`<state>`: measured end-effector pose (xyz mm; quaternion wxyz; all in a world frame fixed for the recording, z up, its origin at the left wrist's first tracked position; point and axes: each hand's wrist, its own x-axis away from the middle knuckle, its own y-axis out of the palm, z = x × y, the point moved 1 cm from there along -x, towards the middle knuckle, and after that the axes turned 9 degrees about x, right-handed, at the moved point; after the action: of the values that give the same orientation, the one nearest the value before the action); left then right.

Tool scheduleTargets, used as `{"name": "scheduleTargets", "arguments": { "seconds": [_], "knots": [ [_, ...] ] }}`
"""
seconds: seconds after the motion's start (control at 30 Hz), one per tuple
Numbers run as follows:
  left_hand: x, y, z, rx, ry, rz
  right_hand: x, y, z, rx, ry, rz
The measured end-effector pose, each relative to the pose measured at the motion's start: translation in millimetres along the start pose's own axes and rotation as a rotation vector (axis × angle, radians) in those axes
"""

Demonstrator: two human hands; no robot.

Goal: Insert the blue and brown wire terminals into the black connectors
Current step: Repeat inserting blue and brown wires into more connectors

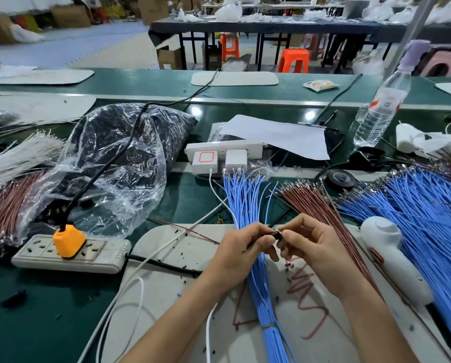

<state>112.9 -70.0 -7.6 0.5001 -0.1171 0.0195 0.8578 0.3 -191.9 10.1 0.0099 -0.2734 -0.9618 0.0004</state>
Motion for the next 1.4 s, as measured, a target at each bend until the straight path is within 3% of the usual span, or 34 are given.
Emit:
{"name": "scheduleTargets", "arguments": {
  "seconds": [0.3,0.5,0.7,0.9,1.27,1.4],
  "knots": [
    [2.3,-0.9,-0.7,0.0,-0.029,-0.012,0.9,-0.4,2.4,-0.101,0.103,-0.068],
    [0.7,-4.0,-0.8,-0.042,-0.014,0.019,0.3,2.0,3.1,-0.064,0.077,-0.072],
    [0.4,-0.8,4.5,-0.017,0.021,0.01,-1.2,5.1,0.0,-0.069,0.011,-0.012],
    [0.8,3.1,5.1,-0.179,0.111,0.035,-0.2,5.8,-1.7,0.031,-0.088,0.102],
    [4.6,4.0,11.4,-0.331,0.251,0.15,0.1,10.9,3.2,0.111,-0.078,0.193],
    [4.9,3.9,9.1,-0.346,0.229,0.202,1.2,8.6,2.9,0.137,-0.071,0.286]
  ]
}}
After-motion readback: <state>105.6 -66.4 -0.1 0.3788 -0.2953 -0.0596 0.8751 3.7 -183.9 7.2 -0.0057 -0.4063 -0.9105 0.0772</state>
